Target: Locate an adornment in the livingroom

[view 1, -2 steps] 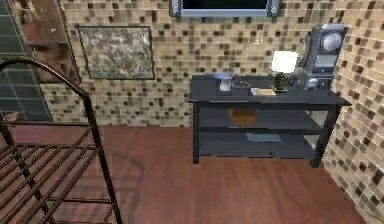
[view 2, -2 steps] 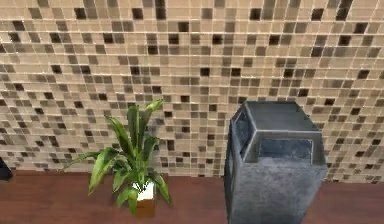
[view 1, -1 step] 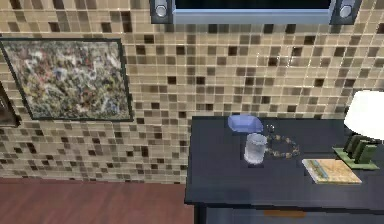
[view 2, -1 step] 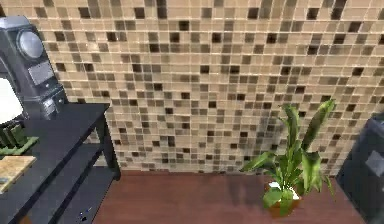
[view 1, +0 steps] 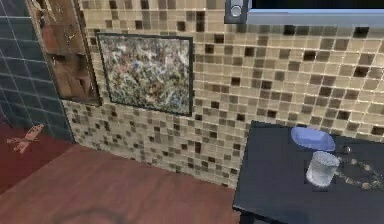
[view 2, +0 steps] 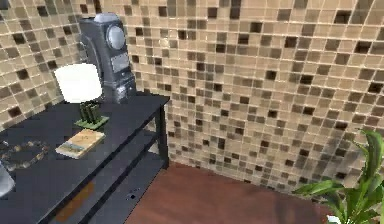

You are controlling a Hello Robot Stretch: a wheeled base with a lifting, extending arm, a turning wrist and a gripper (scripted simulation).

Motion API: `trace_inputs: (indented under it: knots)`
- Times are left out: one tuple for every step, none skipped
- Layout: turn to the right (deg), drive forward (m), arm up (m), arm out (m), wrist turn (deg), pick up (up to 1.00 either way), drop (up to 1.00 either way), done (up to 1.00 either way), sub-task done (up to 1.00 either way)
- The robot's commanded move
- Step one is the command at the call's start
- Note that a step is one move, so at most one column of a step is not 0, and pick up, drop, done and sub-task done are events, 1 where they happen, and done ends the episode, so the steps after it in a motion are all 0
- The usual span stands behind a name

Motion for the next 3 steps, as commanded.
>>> trace_inputs:
  knots:
    - [0.0,0.15,0.0,0.0,0.0,0.0,0.0,0.0,0.0]
    - [45.0,0.0,0.0,0.0,0.0,0.0,0.0,0.0,0.0]
    - [0.0,0.0,0.0,0.0,0.0,0.0,0.0,1.0,0.0]
